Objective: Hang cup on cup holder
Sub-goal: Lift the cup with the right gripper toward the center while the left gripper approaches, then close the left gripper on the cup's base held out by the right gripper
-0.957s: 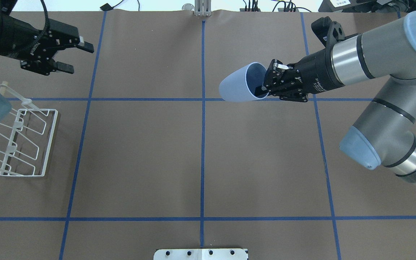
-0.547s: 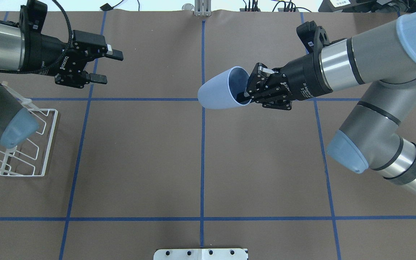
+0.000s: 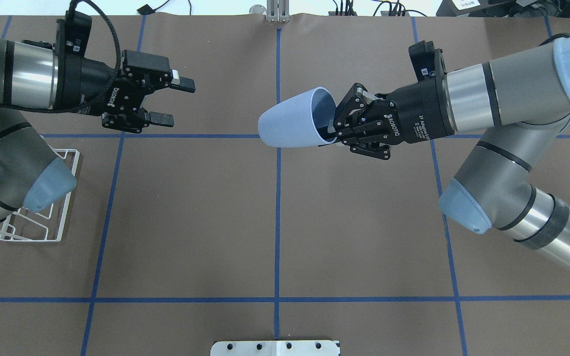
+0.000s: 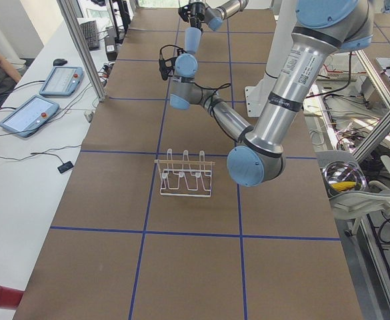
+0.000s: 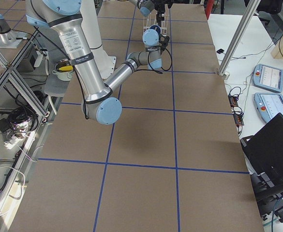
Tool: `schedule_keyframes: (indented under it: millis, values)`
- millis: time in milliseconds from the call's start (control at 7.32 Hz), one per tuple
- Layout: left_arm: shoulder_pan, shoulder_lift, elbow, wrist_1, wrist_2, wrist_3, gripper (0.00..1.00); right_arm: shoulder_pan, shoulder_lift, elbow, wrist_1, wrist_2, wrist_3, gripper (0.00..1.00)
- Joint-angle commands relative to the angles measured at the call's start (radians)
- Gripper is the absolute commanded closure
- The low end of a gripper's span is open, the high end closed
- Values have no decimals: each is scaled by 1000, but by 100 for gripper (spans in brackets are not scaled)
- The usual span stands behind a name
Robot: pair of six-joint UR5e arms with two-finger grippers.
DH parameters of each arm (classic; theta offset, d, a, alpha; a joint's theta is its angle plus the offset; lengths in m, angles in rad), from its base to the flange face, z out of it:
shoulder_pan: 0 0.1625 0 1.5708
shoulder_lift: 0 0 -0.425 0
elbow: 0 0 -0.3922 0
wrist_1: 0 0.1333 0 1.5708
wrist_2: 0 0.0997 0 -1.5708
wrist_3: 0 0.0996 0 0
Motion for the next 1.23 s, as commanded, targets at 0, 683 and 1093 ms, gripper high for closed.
schedule_keyframes:
  millis: [0,683,1093]
  values:
    - [54,-49,26,-38,64,-38,2,-1,4,-3,27,-3,63,100]
    - [118,-47,55,-383,270,-414,3,-19,1,-69,333,-63,353,100]
    - [134,-49,58,-455,271,-451,5,-45,3,-170,616,-173,526,100]
